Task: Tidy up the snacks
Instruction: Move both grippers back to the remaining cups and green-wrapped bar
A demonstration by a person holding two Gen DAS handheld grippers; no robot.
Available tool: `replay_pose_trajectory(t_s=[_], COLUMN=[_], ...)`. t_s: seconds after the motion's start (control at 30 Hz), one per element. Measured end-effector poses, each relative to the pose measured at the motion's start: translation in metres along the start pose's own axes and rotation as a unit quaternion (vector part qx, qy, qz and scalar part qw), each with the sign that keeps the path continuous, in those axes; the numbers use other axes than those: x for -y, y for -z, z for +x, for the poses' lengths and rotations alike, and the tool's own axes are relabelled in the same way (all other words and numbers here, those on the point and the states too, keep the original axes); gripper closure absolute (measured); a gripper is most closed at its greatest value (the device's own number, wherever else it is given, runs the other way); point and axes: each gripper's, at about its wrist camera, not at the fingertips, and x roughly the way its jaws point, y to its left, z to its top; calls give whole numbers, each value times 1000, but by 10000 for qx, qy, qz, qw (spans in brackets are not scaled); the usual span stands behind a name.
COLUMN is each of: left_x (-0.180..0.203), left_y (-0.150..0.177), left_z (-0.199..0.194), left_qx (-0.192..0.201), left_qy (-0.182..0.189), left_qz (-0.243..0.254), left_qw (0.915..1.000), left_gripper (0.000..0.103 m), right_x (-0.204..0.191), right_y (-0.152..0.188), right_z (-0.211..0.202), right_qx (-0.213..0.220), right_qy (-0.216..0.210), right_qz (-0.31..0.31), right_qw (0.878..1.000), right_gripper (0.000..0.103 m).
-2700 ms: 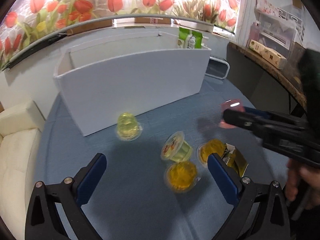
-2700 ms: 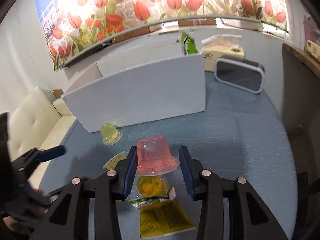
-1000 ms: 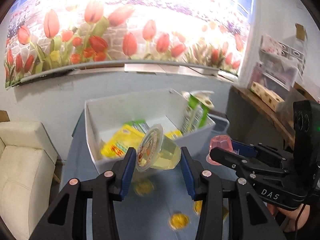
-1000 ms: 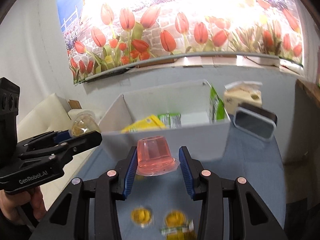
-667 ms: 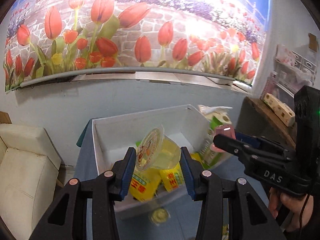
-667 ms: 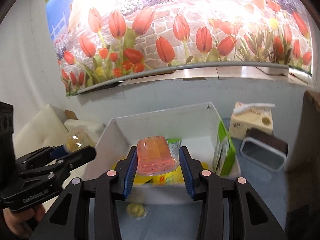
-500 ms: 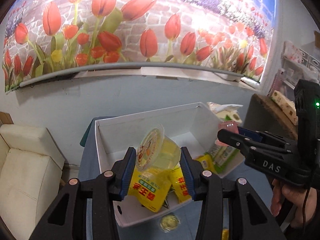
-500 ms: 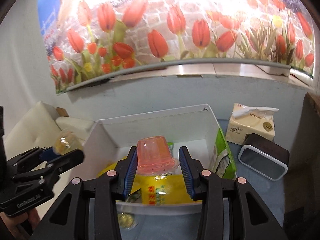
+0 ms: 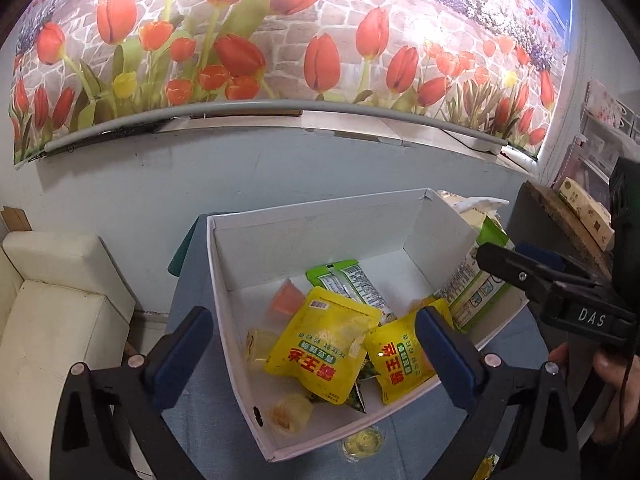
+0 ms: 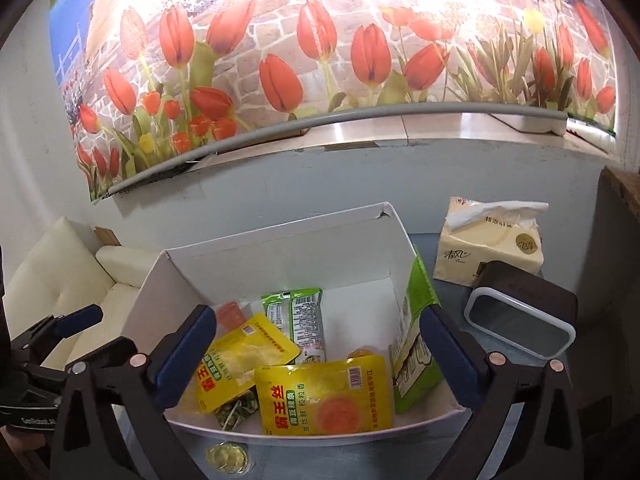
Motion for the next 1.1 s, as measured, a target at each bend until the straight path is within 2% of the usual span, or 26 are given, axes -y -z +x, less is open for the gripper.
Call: replay_pose_trajectory(t_s=[0.2,0.3,0.47,0.57,0.77,1.0,1.1], left_x=[7,12,21,31,44,47,49], left_y=[6,14,42,58,93,136,153], left_z=[-18,-27,-52,-67,-97,-110,-106], left_qx=[65,19,103,183,207,131,-87], left_qy=[53,75,156,82,180,402,362], left_qz=[104,197,214,327,429,329,301], left_qw=[9999,9998,9996,9993,9987,9986,9989], left_gripper=[0,0,0,0,0,0,0], right_x=[-9,-11,-10,-11,-19,-16,-11], right_y=[5,18,51,73,128,189,206], right_z=[-28,-47,-76,-91,-116,-108,-98], right_qx=[217,290,177,41,-182,-692,-897], right_qy=[-221,-308,-346,-428,-365,-149,-70], right_qz=[-132,-219,-244,-240,-459,-636,-606], right_qw=[9994,9989,9989,9988,9981,9955,9941], right_gripper=[0,0,0,0,0,0,0])
